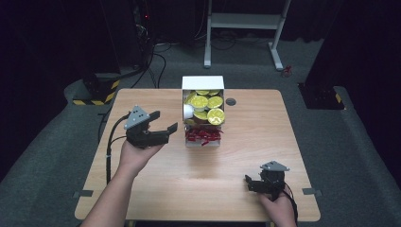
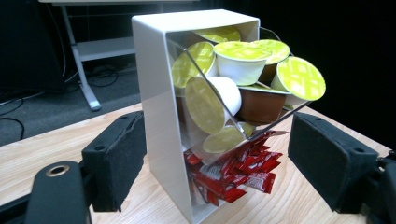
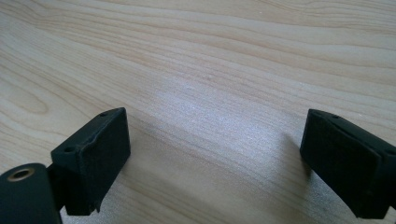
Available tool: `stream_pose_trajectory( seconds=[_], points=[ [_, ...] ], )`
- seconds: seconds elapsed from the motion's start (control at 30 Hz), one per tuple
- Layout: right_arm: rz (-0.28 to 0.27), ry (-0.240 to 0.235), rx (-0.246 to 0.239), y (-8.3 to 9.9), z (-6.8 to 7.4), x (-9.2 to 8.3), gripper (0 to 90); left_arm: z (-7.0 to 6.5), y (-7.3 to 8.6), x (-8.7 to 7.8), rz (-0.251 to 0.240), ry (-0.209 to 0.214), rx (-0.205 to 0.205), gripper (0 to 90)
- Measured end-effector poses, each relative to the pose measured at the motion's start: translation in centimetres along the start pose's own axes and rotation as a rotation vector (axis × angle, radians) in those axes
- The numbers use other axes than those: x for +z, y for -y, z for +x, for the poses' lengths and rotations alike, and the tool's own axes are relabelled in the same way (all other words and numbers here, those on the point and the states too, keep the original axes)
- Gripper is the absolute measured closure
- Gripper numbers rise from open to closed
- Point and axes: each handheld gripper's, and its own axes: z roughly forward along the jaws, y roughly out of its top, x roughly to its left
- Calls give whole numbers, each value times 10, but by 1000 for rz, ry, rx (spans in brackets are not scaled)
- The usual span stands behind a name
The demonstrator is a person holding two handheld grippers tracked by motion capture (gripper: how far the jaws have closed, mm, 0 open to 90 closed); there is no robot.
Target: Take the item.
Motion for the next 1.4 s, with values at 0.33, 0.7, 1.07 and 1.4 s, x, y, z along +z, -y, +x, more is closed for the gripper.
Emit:
stream_pose_trajectory(
  seconds=[0.33,0.7,1.07,1.4],
  points=[
    [2,-6,2,0,1,0,83,-6,-9,10,6,-1,15,190],
    [0,-11,-9,-1,1,1,83,-10,-25,28,8,11,38,242],
    [1,-14,-12,-2,1,2,83,-17,-42,50,8,25,50,238],
    [1,-15,-11,-1,2,1,83,-24,-51,76,28,37,61,237]
  ],
)
